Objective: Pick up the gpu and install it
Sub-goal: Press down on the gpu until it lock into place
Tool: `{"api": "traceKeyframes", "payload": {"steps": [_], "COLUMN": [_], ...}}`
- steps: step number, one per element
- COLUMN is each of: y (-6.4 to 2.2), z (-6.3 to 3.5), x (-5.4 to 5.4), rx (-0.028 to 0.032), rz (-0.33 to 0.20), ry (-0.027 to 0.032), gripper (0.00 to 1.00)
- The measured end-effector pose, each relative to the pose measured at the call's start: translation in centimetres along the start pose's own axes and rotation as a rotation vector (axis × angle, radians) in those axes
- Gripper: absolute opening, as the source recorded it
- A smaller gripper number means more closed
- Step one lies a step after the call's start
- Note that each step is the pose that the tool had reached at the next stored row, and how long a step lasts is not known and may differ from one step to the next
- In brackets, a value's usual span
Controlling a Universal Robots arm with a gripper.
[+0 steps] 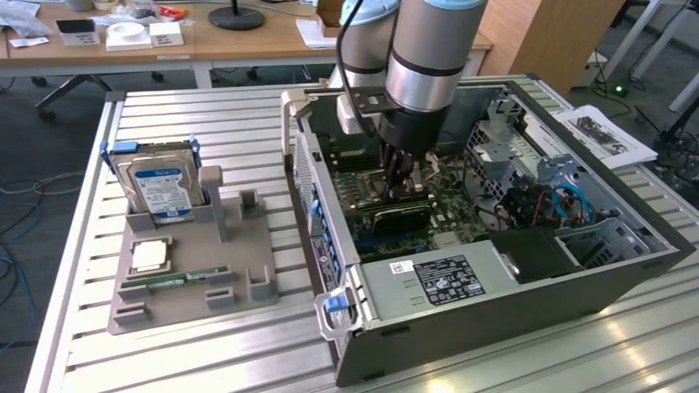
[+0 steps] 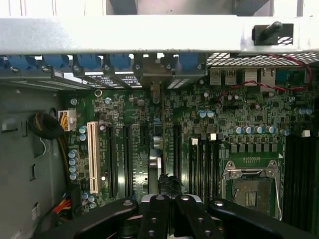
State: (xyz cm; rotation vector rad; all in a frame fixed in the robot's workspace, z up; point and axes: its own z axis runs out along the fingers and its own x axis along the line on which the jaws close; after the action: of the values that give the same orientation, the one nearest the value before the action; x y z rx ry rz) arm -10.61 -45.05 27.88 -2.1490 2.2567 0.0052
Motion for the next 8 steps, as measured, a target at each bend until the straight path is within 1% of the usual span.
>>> {"api": "traceKeyframes", "payload": {"steps": [8], "y": [0.0], "z": [0.37], "x": [0.01], "rx": [-0.0001], "rz": [0.0], "ry": [0.0003], "gripper": [0.11]}}
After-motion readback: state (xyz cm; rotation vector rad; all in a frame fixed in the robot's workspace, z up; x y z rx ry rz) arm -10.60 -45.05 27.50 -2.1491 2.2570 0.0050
